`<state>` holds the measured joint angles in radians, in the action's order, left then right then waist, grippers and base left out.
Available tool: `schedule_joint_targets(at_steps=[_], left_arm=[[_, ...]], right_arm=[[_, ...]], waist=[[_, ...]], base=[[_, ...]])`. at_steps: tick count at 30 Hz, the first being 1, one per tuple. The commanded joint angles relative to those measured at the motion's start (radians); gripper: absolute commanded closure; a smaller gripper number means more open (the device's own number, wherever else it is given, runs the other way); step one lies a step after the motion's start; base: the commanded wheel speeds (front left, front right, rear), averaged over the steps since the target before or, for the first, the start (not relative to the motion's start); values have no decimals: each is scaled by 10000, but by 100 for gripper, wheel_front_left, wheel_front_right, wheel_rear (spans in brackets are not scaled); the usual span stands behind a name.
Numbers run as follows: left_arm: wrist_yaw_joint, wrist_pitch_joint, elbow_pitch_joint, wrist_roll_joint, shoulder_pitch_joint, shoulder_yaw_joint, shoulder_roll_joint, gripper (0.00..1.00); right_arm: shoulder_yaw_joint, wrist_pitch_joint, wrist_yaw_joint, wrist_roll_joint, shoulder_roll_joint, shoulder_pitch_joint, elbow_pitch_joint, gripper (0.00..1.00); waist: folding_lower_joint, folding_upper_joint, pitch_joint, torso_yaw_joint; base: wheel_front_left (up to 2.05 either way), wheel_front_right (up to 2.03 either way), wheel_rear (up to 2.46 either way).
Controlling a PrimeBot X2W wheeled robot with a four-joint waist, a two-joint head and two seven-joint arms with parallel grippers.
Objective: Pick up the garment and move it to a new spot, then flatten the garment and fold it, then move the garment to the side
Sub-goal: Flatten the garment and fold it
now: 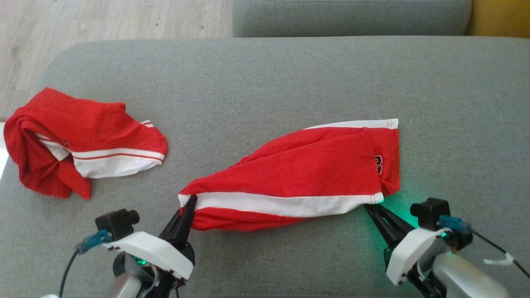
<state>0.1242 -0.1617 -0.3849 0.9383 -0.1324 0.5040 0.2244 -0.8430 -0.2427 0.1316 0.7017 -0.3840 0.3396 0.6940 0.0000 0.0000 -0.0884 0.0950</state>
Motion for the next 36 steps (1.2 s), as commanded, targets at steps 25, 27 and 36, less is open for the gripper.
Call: schedule_joint_targets(at_steps=[25,27,36], left_arm=[[-55,695,4063,1223,-794,-755,1413,100],[-230,947,4356,1128,-927,-759,1616,100],[-646,879,4139,768,-428,-598,1753,100]], right_arm=[[5073,82,-9,-676,-1391,-1254,-6117,100],[4528,773,-9,-259,-1400,-1346,-6209,100],[2416,1857,-9,952,-539,-1755,-4733,0]], waist=[[0,0,579,-850],[0,0,504,-934],[0,0,-291,-887]], base=[[0,0,0],[0,0,0],[0,0,0]])
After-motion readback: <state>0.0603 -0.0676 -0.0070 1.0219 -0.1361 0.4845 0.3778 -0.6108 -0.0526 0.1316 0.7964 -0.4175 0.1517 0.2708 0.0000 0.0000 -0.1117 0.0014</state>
